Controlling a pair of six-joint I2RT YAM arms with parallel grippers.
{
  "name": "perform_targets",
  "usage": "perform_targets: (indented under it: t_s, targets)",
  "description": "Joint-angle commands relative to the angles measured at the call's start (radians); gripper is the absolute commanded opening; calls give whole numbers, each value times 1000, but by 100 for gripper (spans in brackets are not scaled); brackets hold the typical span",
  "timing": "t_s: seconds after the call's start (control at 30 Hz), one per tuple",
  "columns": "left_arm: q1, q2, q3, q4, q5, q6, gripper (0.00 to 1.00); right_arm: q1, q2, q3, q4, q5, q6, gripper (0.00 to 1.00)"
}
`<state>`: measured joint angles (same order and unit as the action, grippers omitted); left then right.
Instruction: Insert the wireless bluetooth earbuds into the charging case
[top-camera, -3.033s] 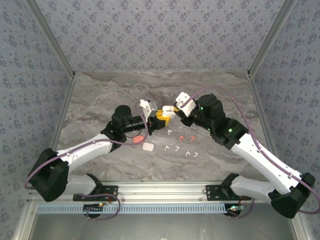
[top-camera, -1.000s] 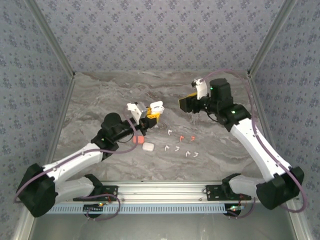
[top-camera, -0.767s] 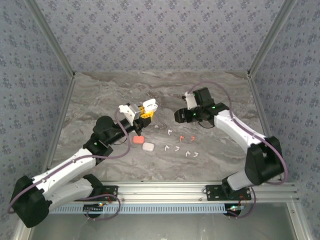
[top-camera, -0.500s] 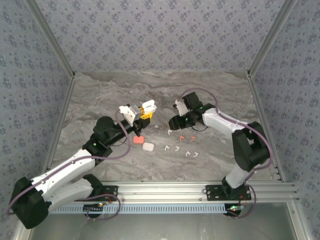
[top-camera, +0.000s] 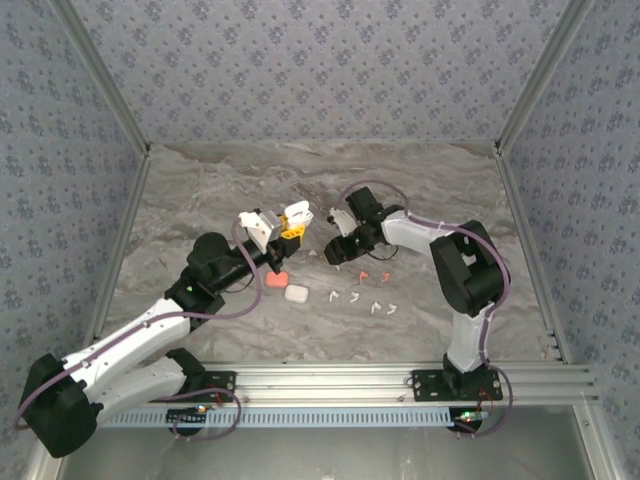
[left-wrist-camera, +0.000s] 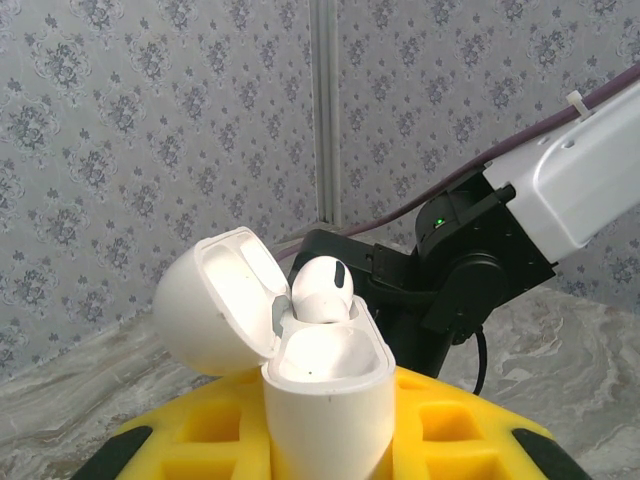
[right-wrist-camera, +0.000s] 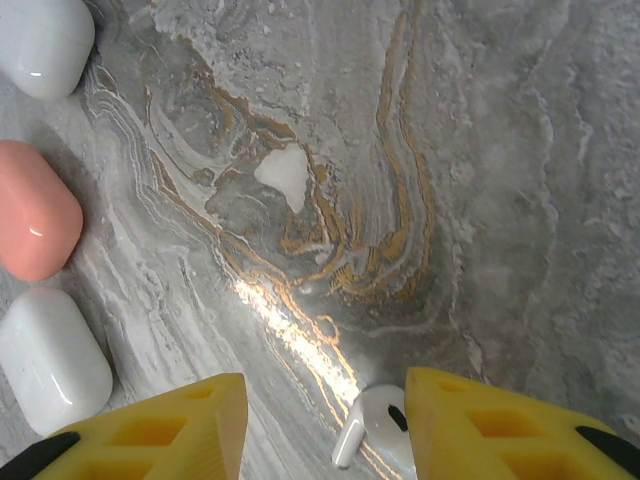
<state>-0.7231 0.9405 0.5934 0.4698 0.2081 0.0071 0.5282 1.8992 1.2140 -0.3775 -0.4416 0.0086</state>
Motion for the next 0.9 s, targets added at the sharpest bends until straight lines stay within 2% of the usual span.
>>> perform_targets:
  t_s: [0.0, 0.27, 0.87]
  targets:
    - [-5, -4, 5, 21, -12, -6, 0, 5, 39, 31, -13, 19, -39, 47]
    - [-4, 1, 8, 20, -12, -9, 0, 10, 63, 32, -69, 37, -80, 46]
    - [-6, 19, 12, 21, -8, -19, 0, 3, 34, -13, -113, 50, -94, 30]
